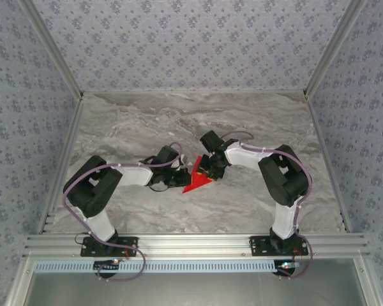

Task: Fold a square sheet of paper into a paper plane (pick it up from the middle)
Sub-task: Fourth fold the wing at the center of the table.

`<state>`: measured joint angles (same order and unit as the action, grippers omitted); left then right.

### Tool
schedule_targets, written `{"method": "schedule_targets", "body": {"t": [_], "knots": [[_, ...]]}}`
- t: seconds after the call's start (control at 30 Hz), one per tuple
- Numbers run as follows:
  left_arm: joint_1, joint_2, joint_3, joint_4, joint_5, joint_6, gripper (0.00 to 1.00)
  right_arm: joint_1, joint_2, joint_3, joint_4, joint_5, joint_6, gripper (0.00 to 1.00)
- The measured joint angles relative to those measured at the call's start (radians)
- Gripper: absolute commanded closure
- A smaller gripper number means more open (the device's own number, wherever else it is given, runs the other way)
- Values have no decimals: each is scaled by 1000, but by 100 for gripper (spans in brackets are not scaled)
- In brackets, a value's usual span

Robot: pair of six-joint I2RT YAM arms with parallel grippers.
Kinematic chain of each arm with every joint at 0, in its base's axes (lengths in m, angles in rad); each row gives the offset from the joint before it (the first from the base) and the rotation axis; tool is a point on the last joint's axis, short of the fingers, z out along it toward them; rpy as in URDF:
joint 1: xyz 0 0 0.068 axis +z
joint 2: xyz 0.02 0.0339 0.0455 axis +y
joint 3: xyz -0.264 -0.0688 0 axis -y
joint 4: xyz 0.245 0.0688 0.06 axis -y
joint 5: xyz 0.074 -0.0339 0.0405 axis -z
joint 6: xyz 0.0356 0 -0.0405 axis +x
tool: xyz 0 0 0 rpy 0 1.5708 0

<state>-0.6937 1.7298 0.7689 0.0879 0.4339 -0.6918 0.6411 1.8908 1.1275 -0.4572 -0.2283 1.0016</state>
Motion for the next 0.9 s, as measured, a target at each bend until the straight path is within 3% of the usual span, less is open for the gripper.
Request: {"method": "schedule_targets", "body": {"t": [0.37, 0.5, 0.63, 0.77, 0.9], "knots": [[0, 26, 75, -127, -1, 54, 100, 0, -26, 22, -13, -12, -22, 60], [-1, 32, 93, -157, -5, 69, 100, -4, -44, 18, -10, -31, -33, 56], [-5, 34, 104, -179, -15, 82, 100, -11, -140, -21, -6, -52, -64, 55], [-7, 34, 104, -182, -19, 86, 100, -18, -285, -89, 50, -56, -127, 85], [-9, 34, 105, -183, -24, 96, 100, -18, -332, -161, 135, -58, -196, 100]]}}
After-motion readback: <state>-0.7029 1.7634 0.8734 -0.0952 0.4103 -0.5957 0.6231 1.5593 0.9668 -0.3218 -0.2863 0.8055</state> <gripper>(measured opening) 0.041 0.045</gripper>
